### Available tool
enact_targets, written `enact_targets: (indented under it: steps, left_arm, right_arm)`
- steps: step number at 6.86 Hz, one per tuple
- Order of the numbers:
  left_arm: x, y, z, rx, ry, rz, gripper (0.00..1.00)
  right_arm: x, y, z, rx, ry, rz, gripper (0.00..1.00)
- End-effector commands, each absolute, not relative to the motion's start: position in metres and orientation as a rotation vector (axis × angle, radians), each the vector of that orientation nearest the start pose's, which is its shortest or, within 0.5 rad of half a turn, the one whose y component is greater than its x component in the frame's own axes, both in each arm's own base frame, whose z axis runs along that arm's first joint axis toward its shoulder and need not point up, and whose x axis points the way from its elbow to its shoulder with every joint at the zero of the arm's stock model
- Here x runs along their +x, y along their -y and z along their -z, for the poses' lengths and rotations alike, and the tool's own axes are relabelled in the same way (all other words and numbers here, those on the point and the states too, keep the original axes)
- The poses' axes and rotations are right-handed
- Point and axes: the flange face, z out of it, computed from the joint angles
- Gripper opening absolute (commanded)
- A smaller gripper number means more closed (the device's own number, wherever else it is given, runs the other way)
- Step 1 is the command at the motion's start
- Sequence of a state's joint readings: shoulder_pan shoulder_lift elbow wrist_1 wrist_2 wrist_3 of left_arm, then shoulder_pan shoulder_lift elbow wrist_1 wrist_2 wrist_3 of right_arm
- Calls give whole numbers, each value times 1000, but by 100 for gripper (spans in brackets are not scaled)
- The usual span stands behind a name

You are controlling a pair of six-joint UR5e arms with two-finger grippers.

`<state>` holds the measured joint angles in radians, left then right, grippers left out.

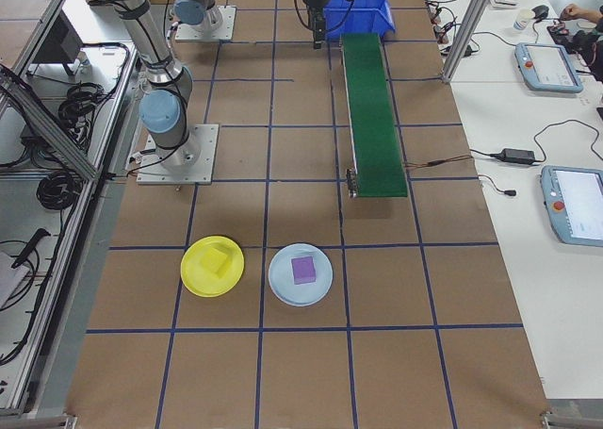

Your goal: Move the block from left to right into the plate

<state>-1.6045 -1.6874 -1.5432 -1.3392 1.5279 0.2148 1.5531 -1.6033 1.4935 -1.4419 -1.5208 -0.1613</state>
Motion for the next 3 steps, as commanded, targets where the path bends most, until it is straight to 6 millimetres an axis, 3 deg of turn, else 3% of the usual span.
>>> enact_targets:
  steps: [1, 3]
  left_arm:
    - [-156, 548, -465, 397, -3138, 231, 100]
    - [-156, 548, -465, 397, -3138, 231, 100]
  right_arm:
    - [129, 490, -537, -217, -3087, -58, 100]
    - [126, 484, -527, -138, -3112, -96, 100]
